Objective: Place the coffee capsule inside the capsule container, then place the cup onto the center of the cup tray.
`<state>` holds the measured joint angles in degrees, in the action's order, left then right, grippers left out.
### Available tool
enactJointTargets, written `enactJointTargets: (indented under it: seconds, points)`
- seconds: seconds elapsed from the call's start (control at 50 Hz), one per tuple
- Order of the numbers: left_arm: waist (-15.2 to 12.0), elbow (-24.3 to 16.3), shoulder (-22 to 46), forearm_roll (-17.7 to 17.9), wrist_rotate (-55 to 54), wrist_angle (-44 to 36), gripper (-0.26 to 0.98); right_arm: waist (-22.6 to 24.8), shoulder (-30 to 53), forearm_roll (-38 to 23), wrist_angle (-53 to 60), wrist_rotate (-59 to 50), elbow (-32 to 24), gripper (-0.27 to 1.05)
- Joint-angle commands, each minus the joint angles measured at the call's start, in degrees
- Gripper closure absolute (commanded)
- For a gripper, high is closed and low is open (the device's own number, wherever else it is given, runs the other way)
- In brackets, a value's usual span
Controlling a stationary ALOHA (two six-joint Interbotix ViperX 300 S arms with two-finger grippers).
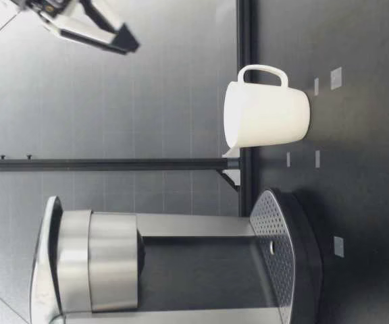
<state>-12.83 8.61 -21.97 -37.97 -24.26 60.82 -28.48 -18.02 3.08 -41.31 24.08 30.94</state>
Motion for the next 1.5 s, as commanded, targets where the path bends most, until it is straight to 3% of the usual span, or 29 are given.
enactJointTargets:
  seconds: [0.0, 0.18, 0.34, 0.66, 1.48]
  points:
    - [0.09, -1.49, -1.32, 2.9, 1.32, 0.0, 0.66, -2.81, 0.44, 6.33, -1.14, 5.89, -2.11, 0.19]
    - [0.18, -0.26, -2.99, 3.16, 1.58, -0.88, 0.66, -10.11, 3.08, 23.73, -3.25, 23.99, -1.85, 0.19]
    - [0.18, 1.85, -4.22, 3.25, 1.05, -2.55, 0.66, -13.97, 6.59, 30.85, -0.7, 34.54, 0.44, 0.19]
    - [0.18, 3.69, -5.63, 3.08, 0.53, -4.22, 0.66, -13.97, 14.06, 31.29, 4.22, 35.51, 1.76, 0.19]
    - [0.09, 5.62, -5.8, 2.2, 0.26, -6.68, 0.66, -10.81, 19.69, 31.2, 8.17, 35.95, 0.7, 0.19]
